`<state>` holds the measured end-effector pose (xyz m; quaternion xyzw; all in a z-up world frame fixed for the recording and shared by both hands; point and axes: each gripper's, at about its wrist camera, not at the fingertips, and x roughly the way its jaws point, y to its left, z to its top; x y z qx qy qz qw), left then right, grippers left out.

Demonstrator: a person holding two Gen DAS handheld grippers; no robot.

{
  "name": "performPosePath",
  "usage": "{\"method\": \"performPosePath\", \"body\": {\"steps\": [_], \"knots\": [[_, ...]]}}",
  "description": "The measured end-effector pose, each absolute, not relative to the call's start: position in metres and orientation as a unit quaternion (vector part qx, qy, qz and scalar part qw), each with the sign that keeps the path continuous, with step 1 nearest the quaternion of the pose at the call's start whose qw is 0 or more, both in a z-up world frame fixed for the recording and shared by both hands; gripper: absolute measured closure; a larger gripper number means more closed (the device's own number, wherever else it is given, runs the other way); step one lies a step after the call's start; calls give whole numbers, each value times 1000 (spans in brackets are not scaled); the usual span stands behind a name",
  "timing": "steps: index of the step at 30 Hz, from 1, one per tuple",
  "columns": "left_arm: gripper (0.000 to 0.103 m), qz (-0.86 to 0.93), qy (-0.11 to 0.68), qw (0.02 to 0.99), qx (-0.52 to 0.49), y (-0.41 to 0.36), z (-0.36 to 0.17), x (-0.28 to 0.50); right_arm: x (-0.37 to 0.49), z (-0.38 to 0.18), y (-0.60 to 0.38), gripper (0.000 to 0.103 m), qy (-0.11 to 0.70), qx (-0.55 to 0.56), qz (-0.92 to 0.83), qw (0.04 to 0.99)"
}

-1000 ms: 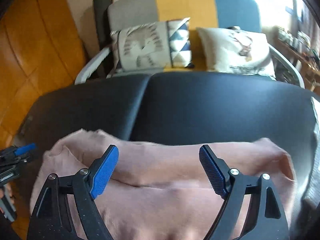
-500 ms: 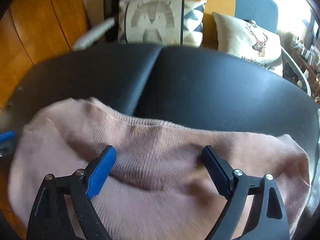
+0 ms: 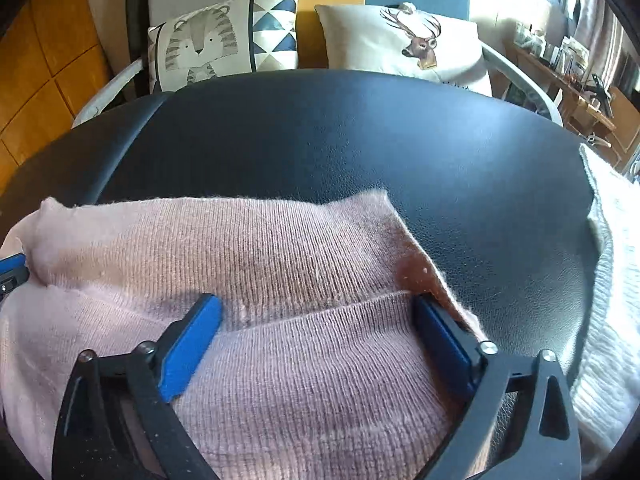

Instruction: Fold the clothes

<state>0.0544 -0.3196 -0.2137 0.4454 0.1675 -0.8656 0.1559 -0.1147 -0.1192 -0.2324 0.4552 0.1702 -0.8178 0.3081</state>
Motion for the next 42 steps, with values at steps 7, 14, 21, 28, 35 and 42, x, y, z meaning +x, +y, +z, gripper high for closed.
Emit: {"method": "performPosePath", "body": {"steps": [7,14,21,28,35,42], "knots": [[65,-867,172,168,438,-321,-195,71,-108,-201,-103,4,153,418,-838,314],[65,-886,166,183,393,-304,-150,131,-48,-158,-71,4,139,351,-852,363],[65,-867,166,182,432,-277,-193,163,-15,-211,-63,4,165,398,-830,353],[63,-876,190,181,403,-283,-206,173,-16,-223,-56,0,139,398,-838,348],[63,-879,184,202,392,-268,-179,199,8,-189,-42,0,100,393,-842,355],[63,-873,178,212,401,-252,-194,217,56,-211,-57,0,167,386,-823,381]]}}
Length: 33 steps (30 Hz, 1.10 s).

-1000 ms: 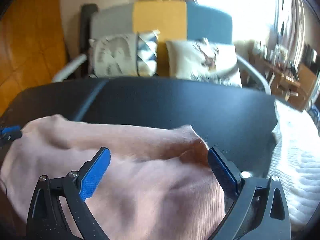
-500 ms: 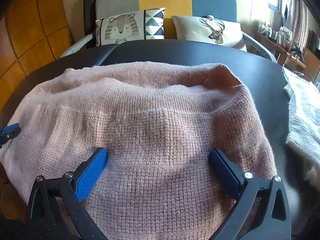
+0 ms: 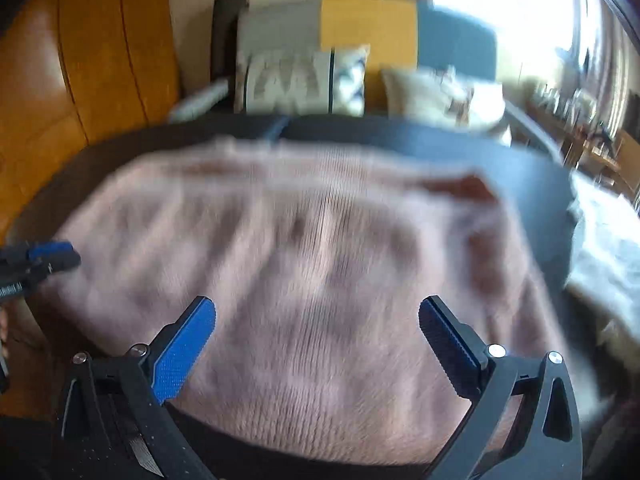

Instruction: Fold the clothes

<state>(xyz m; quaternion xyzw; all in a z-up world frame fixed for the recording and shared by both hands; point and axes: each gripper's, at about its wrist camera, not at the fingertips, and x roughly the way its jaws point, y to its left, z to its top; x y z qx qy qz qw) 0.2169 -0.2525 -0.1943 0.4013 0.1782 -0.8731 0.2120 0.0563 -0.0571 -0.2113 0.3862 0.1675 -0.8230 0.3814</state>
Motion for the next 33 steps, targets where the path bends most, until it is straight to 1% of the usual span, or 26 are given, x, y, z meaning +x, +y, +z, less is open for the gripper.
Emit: {"method": "performPosePath", "body": {"steps": [1,4,7,12,16,20,23,33], "knots": [[63,-873,182,212,399,-254,-200,219,56,-223,-59,0,177,399,-817,377],[63,-875,179,210,398,-255,-207,222,64,-235,-55,0,193,354,-826,394],[63,-875,176,209,400,-254,-207,221,64,-238,-56,0,186,353,-829,391],[63,-872,185,214,400,-252,-189,216,66,-241,-56,0,183,344,-837,386],[63,-881,162,200,397,-244,-178,200,67,-240,-54,0,181,340,-839,384],[62,-860,188,208,426,-252,-203,185,69,-240,-53,0,180,336,-841,383],[61,-862,200,207,417,-255,-203,187,70,-240,-52,0,180,335,-843,382],[60,-870,179,222,402,-245,-206,193,68,-238,-55,0,185,341,-840,378]]}}
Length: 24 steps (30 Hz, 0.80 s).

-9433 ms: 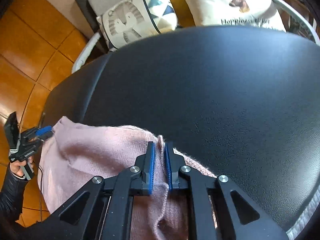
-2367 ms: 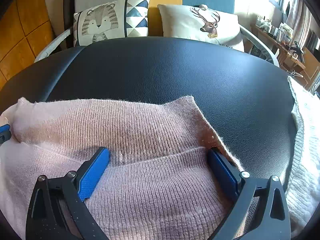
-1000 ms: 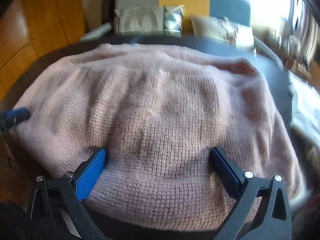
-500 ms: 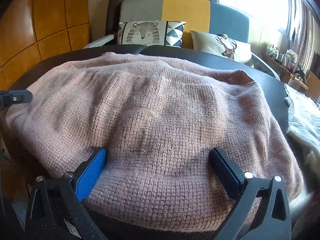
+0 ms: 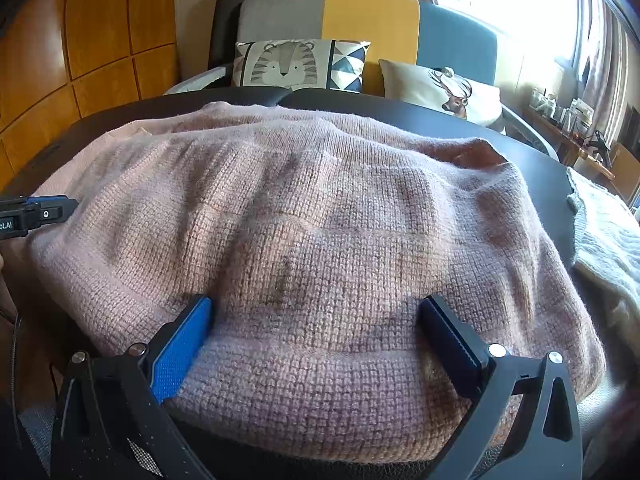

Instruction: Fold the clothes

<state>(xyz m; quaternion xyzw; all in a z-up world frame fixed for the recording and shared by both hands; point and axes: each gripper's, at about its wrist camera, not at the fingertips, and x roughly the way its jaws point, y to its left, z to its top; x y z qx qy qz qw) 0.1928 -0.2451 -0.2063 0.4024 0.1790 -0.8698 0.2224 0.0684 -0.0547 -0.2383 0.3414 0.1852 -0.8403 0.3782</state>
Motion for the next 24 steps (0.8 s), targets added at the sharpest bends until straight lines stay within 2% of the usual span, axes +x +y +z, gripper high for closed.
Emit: {"method": "performPosePath", "body": {"steps": [3,9,14,20,24], "knots": [[60,-872,163,226,403,-241,-205,193,68,-238,-56,0,187,345,-838,378],[60,-864,204,222,403,-248,-192,199,60,-223,-57,0,199,375,-822,380],[60,-861,194,241,404,-247,-195,203,44,-196,-20,0,145,339,-874,318],[59,-867,186,248,390,-245,-205,204,32,-226,-2,0,148,343,-860,346],[59,-868,191,259,379,-251,-184,202,20,-208,-9,0,142,374,-851,340]]}}
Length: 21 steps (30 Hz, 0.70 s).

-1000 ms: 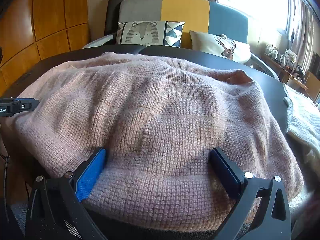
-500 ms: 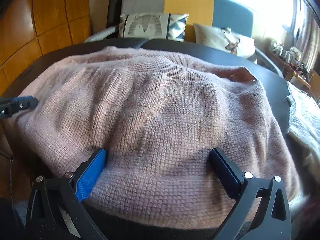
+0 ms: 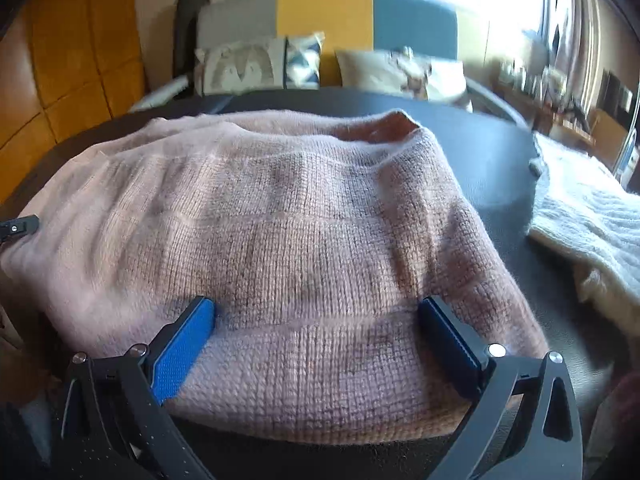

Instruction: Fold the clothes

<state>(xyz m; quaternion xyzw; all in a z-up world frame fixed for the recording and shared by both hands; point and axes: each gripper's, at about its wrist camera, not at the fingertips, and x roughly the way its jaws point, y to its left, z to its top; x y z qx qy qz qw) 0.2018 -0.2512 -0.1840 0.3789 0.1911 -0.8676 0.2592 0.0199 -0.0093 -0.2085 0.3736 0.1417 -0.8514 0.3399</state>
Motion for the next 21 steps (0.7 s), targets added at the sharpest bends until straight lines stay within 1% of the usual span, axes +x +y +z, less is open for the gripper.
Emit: {"method": "performPosePath", "body": {"steps": [1,3,6,8,11,12,13,15,17,21], "knots": [[59,-870,186,264,372,-253,-176,200,15,-198,-12,0,134,375,-852,340],[59,-876,178,261,365,-257,-165,189,4,-171,-13,0,117,339,-868,344],[59,-874,163,263,374,-267,-158,163,-29,-155,-23,0,105,340,-862,361],[59,-863,165,270,395,-279,-169,146,-56,-161,-36,0,115,362,-850,365],[59,-842,182,277,425,-297,-193,134,-80,-188,-57,0,173,392,-837,340],[59,-845,189,272,420,-300,-197,136,-85,-198,-58,0,175,406,-830,340],[57,-849,195,267,413,-302,-201,139,-91,-207,-58,0,172,417,-825,341],[55,-858,194,257,401,-304,-207,143,-95,-208,-46,0,125,409,-831,354],[54,-866,177,254,393,-300,-209,145,-95,-208,-46,0,127,407,-833,352],[54,-872,194,248,374,-303,-212,152,-88,-205,-49,0,139,394,-841,345]]}}
